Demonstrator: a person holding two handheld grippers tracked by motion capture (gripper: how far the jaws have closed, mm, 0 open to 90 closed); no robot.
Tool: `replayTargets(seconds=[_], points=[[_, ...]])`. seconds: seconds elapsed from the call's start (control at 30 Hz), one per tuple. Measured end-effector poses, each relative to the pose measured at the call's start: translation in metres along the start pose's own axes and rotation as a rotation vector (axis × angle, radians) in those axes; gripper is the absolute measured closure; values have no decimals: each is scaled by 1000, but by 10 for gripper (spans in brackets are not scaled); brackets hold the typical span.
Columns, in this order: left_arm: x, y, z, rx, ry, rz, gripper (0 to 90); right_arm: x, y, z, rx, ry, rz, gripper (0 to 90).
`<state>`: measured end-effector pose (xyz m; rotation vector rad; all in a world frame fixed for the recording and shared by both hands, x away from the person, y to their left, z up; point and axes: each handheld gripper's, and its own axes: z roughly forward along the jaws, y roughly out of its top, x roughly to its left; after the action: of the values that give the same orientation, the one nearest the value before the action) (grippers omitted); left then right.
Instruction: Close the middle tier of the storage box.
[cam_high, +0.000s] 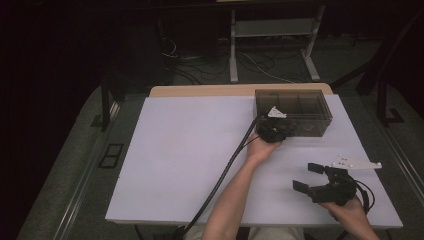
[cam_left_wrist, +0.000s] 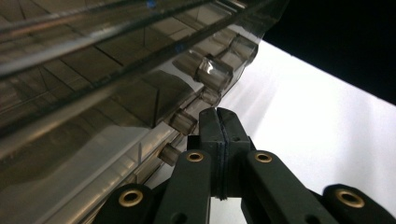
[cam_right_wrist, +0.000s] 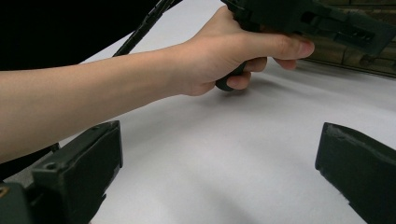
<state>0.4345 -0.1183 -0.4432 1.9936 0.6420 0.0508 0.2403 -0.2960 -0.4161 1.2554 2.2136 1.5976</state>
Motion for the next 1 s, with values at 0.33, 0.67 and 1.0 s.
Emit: replayTargets(seconds=[0.33, 0.67, 1.0], points=[[-11, 1, -2, 22, -42, 36, 849, 0, 0, 0, -2, 0, 1, 2], [-19, 5, -23, 4, -115, 88, 650, 0, 1, 0, -3, -3, 0, 2], [-24, 5, -46, 29, -149, 129, 426, 0, 2, 0, -3, -6, -1, 2]])
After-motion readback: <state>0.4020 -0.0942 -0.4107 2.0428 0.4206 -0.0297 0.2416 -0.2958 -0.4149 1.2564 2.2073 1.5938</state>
